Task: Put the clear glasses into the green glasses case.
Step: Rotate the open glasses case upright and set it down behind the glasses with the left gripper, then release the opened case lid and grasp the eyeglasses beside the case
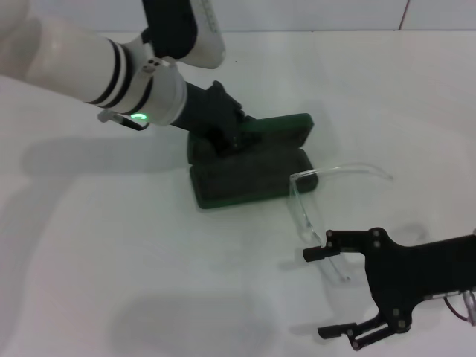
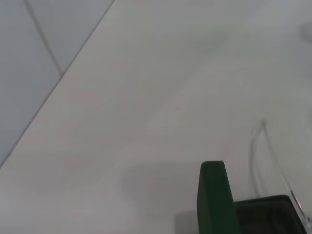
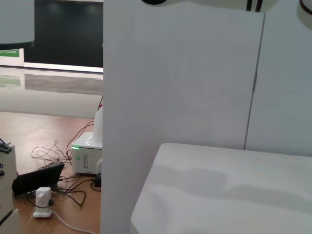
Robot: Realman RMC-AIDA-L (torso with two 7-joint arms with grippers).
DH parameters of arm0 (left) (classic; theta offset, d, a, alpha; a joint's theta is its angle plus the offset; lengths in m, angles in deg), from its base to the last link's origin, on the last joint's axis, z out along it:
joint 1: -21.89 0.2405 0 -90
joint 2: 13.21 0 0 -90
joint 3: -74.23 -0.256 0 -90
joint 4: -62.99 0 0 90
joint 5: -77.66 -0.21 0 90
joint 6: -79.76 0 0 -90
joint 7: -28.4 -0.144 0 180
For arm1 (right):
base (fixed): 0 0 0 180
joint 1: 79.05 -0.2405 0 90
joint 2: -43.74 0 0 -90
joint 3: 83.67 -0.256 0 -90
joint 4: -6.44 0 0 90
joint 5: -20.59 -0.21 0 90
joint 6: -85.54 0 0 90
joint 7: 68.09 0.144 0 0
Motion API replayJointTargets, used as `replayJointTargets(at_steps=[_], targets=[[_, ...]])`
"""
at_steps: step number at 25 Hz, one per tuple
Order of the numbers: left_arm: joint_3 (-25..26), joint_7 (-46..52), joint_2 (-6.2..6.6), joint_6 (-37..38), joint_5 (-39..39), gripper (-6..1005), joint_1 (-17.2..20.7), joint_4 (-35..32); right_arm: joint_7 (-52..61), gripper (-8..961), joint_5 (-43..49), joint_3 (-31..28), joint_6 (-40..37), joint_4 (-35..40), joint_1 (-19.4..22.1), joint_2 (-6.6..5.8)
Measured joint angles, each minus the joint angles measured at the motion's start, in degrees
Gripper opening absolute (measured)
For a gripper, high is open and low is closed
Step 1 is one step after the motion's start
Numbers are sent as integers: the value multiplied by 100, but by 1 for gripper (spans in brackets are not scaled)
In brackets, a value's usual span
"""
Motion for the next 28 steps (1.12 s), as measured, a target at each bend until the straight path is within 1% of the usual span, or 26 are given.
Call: replayJointTargets(at_steps=[3,7,10,16,19,21,23,26,27,28], targets=[[-91,-13,-1,2,150,206,-59,-6,-45,884,0,-57,38,-3,74,4],[-237,-5,-2,39,154,205,-199,74,-45,883,1,-304,62,-13,149,26],[-353,-23,-2,11,127,205,-197,45,-38,877,8,-352,62,-22,159,22],[-380,-27,-2,-7,174,286,-187,9,-25,867,42,-363,64,-22,173,17],[-334,-43,-2,-16,464,338,-116,-23,20,867,38,-432,55,23,175,4],[-265,-154,-1,-28,868,372,41,-146,69,866,41,-532,43,43,163,-5],[-162,-552,1,-1,1688,406,485,-470,136,866,47,-658,64,54,126,-23],[-48,-1140,17,89,2861,458,1250,-826,420,865,47,-851,100,194,17,-40],[-3,-1262,17,106,3139,475,1412,-873,701,865,54,-895,111,345,-16,-46],[79,-1430,16,138,3515,495,1671,-906,1144,865,113,-930,137,595,-69,-68]])
